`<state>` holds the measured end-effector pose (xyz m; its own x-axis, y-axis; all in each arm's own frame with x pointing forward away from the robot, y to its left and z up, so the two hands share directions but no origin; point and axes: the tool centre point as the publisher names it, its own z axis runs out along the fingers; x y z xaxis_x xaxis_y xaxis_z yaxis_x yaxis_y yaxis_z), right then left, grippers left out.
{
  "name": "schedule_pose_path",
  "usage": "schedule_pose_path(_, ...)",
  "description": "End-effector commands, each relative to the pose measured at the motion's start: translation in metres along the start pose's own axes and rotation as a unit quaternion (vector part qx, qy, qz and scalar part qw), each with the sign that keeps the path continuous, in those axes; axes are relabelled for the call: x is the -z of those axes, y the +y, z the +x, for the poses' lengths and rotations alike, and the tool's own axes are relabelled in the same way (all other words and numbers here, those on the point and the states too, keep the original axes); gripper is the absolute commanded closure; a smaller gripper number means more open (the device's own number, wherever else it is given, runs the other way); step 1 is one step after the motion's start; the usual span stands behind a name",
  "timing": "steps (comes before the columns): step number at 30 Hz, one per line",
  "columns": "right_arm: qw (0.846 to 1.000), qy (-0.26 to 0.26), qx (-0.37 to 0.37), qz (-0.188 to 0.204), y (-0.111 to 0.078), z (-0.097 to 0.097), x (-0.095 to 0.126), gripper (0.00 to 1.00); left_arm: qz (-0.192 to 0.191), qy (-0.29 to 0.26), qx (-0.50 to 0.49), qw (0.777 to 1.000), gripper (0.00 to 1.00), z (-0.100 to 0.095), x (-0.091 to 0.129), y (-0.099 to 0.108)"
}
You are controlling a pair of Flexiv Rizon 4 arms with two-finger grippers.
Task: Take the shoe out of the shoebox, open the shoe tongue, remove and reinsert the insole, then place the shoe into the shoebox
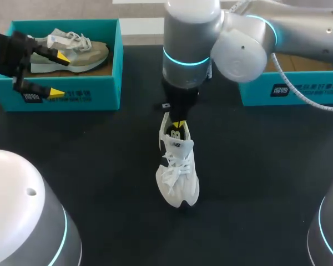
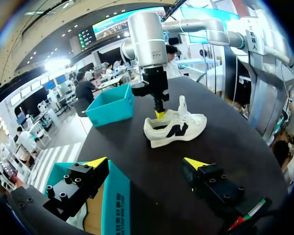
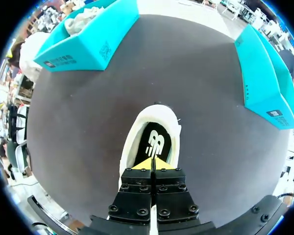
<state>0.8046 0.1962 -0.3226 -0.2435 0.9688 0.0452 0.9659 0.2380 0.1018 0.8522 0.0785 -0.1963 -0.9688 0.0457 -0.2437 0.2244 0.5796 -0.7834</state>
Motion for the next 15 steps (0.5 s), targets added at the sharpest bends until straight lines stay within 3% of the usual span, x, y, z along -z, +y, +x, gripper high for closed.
schedule_pose_path(1, 1.000, 0.003, 0.000, -0.003, -0.0026, -0.0022, -0.0005, 1.00, -0.002, 0.001, 0.000, 1.000, 0.00, 0.0003, 0.0006, -0.0003)
schedule_pose_path(15, 1.000, 0.002, -0.008, 0.001, -0.0041, 0.0009, -0.0007, 1.00, -0.002, 0.001, 0.000, 1.000, 0.00, 0.0003, 0.0006, -0.0003)
